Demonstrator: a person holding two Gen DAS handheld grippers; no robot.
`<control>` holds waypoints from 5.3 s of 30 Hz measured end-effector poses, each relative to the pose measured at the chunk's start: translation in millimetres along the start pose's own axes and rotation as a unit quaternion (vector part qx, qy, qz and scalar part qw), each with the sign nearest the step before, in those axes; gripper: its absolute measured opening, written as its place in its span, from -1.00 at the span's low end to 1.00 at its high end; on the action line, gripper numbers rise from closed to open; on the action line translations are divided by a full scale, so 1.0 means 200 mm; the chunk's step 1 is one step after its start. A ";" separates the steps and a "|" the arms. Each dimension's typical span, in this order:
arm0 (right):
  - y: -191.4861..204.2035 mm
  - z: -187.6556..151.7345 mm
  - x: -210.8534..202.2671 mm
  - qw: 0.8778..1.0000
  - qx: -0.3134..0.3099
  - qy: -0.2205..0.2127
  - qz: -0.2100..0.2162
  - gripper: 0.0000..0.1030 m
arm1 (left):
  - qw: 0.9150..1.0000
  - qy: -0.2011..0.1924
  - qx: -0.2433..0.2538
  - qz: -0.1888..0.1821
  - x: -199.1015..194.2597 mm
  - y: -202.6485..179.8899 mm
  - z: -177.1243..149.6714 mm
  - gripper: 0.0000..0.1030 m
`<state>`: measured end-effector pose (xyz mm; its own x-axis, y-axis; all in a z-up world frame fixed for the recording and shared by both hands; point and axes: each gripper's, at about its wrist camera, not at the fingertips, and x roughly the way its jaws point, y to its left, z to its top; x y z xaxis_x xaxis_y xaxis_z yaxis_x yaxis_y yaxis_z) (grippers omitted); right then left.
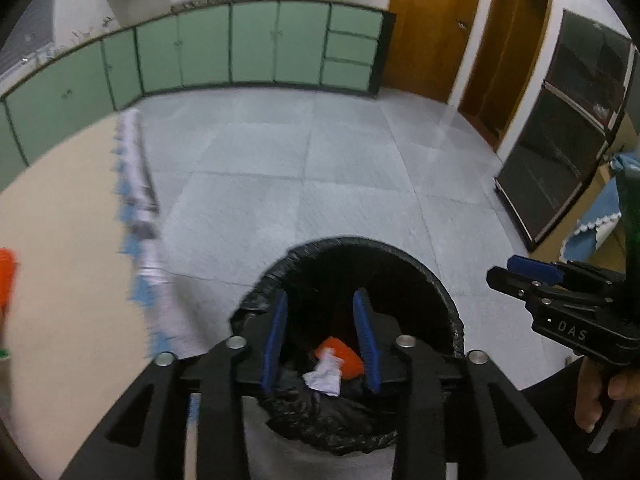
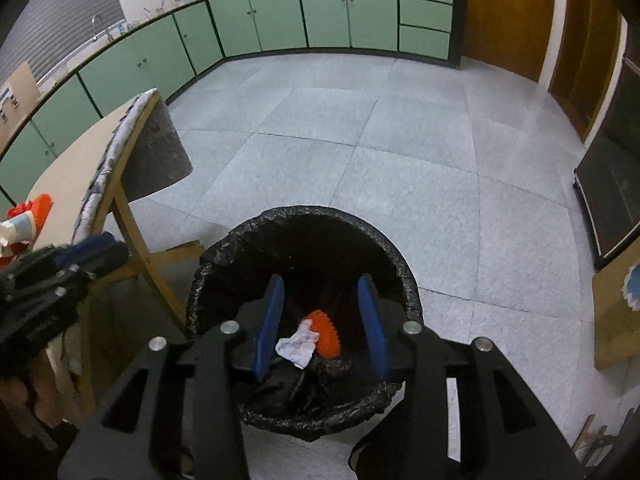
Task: Collect trash
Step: 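Move both tools back over the table, then grasp the paper cup with the right gripper while the left gripper grasps the green carton, then carry the cup and green carton to the bin and release both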
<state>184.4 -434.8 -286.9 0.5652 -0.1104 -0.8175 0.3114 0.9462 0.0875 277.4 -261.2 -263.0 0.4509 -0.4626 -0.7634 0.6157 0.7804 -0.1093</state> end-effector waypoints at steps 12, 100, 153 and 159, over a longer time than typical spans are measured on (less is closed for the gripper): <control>0.67 0.01 -0.42 0.987 -0.122 -0.071 0.080 0.30 | 0.978 -0.091 -0.096 0.160 -0.82 0.55 -0.33 0.17; 1.68 0.23 -0.20 0.959 -0.193 -0.089 0.190 -0.91 | 0.971 -0.139 -0.112 0.157 -0.99 1.42 -0.67 0.36; 1.16 0.15 -0.70 0.965 -0.151 -0.141 0.163 -0.91 | 0.973 -0.199 -0.077 0.088 -1.35 0.84 -0.50 -0.64; 0.90 0.11 -0.75 0.973 -0.124 -0.146 0.129 -0.91 | 0.979 -0.191 -0.049 0.056 -1.25 0.64 -0.41 -0.65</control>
<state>172.8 -255.0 -136.4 0.8049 0.0936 -0.5860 -0.0429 0.9941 0.0998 191.1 -10.8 -137.9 0.7320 -0.4814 -0.4821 0.4921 0.8630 -0.1144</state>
